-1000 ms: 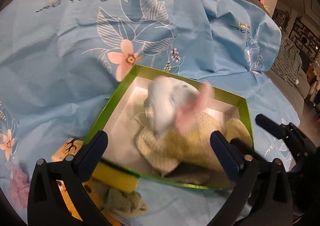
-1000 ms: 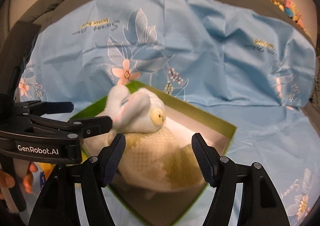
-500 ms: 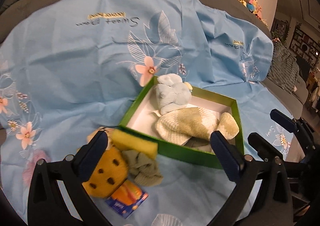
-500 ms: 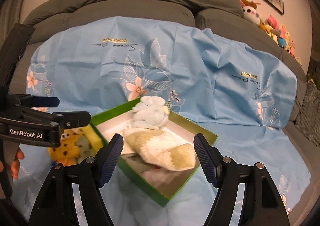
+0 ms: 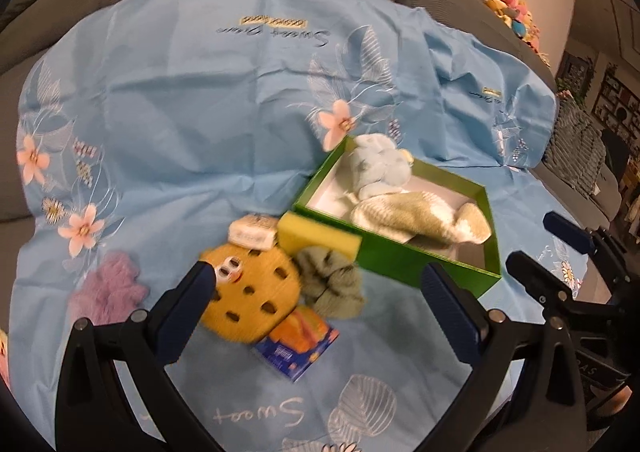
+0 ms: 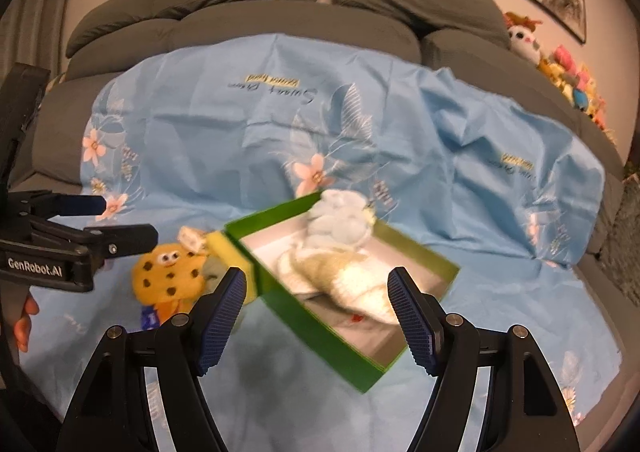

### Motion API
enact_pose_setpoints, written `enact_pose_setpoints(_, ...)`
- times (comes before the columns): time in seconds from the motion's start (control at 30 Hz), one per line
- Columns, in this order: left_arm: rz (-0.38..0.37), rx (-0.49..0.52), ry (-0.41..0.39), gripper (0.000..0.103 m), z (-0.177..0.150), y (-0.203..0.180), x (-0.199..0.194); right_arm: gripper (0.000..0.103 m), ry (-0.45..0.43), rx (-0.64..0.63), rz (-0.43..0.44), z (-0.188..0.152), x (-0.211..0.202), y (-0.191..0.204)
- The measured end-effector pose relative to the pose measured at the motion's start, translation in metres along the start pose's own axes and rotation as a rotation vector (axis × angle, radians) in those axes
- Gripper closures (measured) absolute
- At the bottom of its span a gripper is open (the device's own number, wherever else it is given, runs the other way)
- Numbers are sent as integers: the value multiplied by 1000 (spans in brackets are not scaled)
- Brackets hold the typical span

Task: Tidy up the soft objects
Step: 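Move the right gripper to the blue-orange tissue pack beside the cookie plush, then grasp the blue-orange tissue pack with the right gripper and lift it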

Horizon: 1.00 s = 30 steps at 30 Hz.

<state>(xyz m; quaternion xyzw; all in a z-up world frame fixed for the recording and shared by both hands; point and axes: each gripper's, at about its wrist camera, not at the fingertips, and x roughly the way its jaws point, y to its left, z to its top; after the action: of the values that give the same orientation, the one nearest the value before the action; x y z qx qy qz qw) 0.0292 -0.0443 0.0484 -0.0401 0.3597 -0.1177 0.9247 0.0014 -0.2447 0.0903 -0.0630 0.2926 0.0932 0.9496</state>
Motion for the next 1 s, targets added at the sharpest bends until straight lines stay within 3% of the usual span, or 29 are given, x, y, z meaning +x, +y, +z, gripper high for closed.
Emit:
enact_pose_setpoints(0.37,43,-167,103,1,-51,69,12,29,180,42,256,-50,39,36)
enact_pose_setpoints(0.7,-51,-203,226,1,-77,68,55,29,280,18,472,-79,87,82)
enact_pose_setpoints(1.0,-135,-239,277,6,-80,64,88,29,306,16,536,-78,129,90)
